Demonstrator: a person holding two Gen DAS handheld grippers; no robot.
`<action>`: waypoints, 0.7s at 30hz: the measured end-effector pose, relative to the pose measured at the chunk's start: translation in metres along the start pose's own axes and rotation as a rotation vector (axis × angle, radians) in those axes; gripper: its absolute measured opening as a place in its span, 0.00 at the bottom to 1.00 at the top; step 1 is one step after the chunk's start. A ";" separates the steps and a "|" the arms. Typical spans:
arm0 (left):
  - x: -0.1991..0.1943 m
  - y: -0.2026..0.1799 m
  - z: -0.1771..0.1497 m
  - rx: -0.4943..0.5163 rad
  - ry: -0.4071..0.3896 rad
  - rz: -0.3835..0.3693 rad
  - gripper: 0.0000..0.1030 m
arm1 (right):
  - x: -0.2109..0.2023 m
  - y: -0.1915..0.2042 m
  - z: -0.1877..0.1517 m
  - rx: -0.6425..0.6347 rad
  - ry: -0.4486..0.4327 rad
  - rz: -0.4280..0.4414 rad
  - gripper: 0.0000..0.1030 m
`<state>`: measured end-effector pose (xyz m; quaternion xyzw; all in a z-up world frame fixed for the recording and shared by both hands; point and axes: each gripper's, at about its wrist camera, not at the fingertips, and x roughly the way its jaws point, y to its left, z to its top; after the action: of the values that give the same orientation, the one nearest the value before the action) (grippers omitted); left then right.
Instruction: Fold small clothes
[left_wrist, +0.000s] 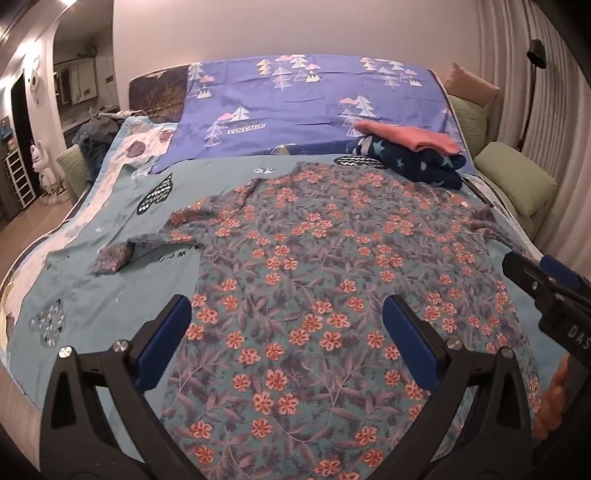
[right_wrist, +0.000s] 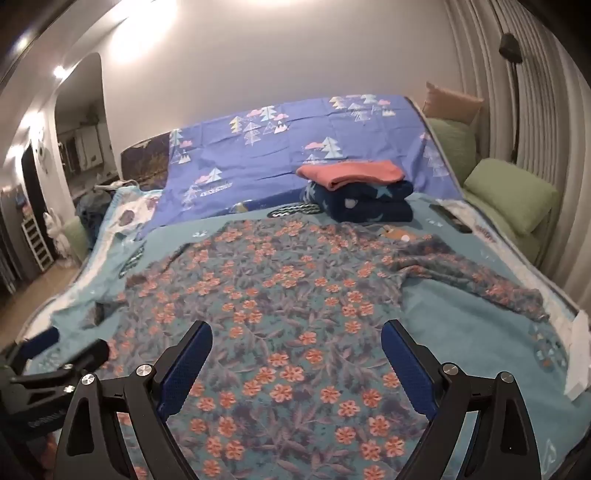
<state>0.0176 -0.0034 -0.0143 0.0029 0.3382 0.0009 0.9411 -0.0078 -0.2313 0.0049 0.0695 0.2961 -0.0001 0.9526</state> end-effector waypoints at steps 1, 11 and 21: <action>0.001 0.000 0.000 0.000 -0.004 0.006 1.00 | 0.001 0.001 0.000 -0.001 0.004 0.003 0.92; 0.011 -0.004 -0.005 0.019 0.017 0.029 1.00 | 0.020 0.002 -0.011 -0.023 0.077 -0.011 0.92; 0.018 0.002 -0.006 0.012 0.026 0.023 1.00 | 0.014 0.009 -0.006 0.022 -0.012 -0.014 0.92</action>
<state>0.0274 -0.0009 -0.0308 0.0125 0.3502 0.0098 0.9365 0.0010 -0.2208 -0.0072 0.0780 0.2910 -0.0105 0.9535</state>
